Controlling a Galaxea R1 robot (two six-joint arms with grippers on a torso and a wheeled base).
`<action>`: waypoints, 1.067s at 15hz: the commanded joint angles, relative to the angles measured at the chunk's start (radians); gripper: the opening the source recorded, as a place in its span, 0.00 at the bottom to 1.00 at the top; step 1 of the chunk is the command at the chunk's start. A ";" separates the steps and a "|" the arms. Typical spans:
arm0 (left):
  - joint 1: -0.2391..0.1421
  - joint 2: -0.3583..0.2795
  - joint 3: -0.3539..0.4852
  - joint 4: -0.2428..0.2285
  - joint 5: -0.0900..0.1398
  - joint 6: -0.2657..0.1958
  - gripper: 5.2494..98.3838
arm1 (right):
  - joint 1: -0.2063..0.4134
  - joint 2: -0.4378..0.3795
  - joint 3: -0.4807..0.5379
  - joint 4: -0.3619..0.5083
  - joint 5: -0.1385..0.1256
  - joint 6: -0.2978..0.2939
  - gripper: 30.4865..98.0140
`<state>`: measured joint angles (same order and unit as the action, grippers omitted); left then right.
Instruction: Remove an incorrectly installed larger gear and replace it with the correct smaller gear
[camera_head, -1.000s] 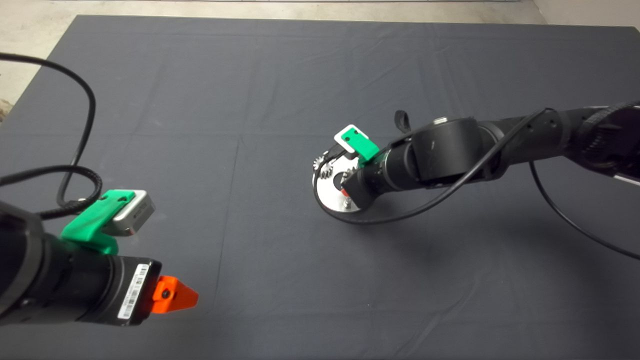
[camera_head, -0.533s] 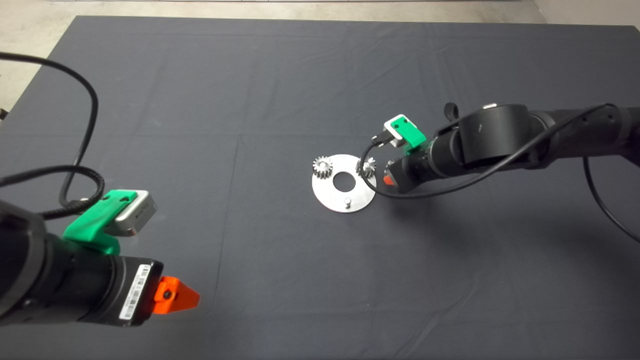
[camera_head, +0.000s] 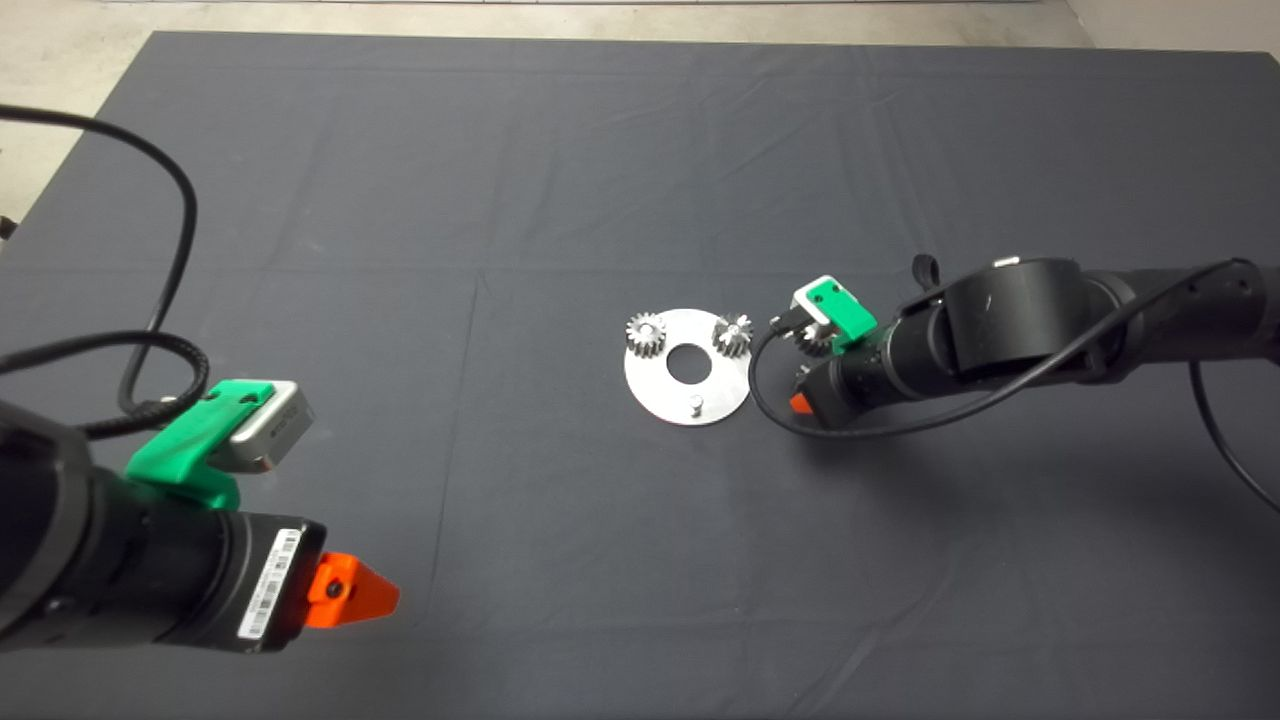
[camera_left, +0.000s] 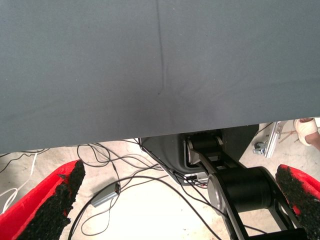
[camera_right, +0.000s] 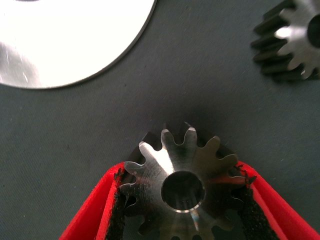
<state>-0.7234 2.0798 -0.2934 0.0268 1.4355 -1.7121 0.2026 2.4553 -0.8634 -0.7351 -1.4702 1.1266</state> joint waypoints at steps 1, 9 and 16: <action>-0.011 0.000 0.018 -0.016 0.002 -0.004 0.99 | 0.028 -0.002 0.016 -0.001 0.005 0.001 0.28; -0.011 0.001 0.018 -0.016 0.002 -0.003 0.99 | 0.026 -0.015 0.026 0.000 0.005 0.001 0.28; -0.011 0.001 0.018 -0.016 0.003 -0.003 0.99 | 0.030 -0.015 0.028 0.003 0.007 0.001 0.30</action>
<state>-0.7234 2.0811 -0.2934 0.0268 1.4351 -1.7121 0.2000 2.4400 -0.8558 -0.7354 -1.4677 1.1266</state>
